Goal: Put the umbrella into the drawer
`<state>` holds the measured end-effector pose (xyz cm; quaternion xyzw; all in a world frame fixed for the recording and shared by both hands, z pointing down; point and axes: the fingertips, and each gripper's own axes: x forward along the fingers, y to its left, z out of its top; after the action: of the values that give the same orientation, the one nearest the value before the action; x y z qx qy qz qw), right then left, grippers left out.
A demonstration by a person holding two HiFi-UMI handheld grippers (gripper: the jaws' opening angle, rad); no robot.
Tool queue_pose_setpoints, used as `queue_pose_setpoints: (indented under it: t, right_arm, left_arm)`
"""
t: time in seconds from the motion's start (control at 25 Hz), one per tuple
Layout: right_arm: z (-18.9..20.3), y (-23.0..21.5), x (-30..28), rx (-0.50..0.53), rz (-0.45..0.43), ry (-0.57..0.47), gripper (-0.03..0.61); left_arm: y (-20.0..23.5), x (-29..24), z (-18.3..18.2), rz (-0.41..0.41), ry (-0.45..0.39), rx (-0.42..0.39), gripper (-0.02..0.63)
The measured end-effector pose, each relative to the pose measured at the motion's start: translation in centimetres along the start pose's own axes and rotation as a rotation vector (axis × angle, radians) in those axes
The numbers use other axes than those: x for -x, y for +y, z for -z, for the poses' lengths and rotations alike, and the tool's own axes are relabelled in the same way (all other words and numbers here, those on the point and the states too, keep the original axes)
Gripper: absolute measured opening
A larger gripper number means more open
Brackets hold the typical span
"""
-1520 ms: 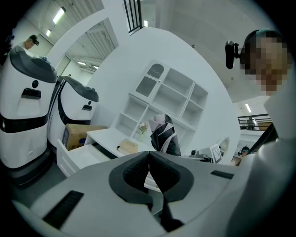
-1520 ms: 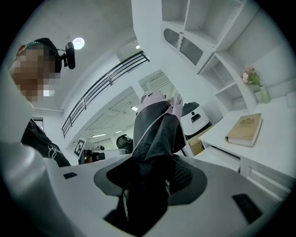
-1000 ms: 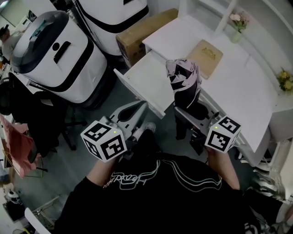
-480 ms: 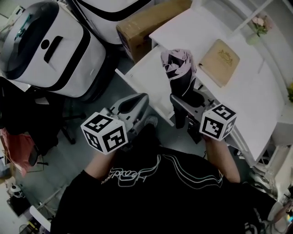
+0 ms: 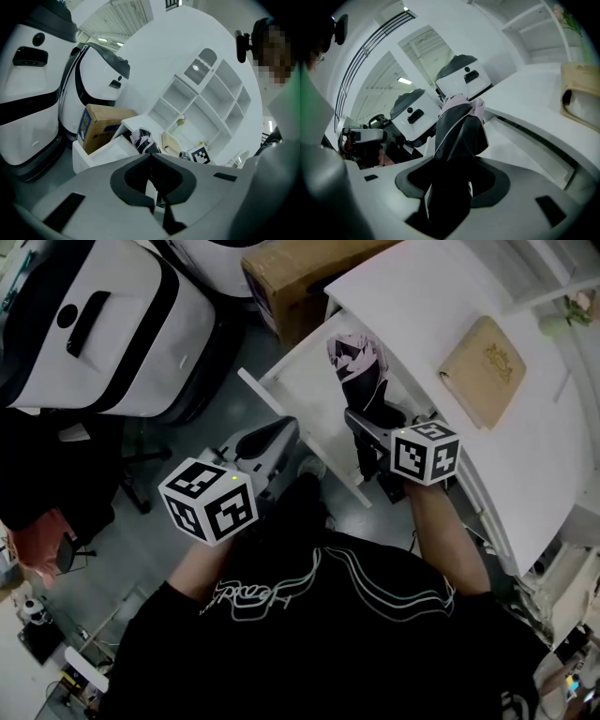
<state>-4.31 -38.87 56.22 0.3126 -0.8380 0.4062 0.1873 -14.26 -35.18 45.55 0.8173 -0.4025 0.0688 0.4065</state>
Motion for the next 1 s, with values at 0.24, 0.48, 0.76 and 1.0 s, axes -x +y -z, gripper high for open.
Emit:
queue_pose_setpoints:
  t: [0.24, 0.48, 0.76, 1.0]
  right_arm:
    - [2.7, -5.1, -5.6, 0.018, 0.104, 0.122, 0.229]
    - [6.0, -9.8, -9.9, 0.076, 0.224, 0.266, 0.229]
    - [8.8, -12.2, -12.7, 0.179, 0.288, 0.374, 0.229]
    - [9.5, -12.8, -13.6, 0.266, 0.316, 0.414, 0.232]
  left_arm:
    - [3.3, -1.4, 0.1, -0.024, 0.025, 0.033, 0.020]
    - [5.5, -2.4, -0.2, -0.033, 0.041, 0.047, 0.020]
    - [7.1, -2.5, 0.2, -0.061, 0.034, 0.080, 0.020]
    - [7.6, -2.8, 0.8, -0.076, 0.026, 0.095, 0.020]
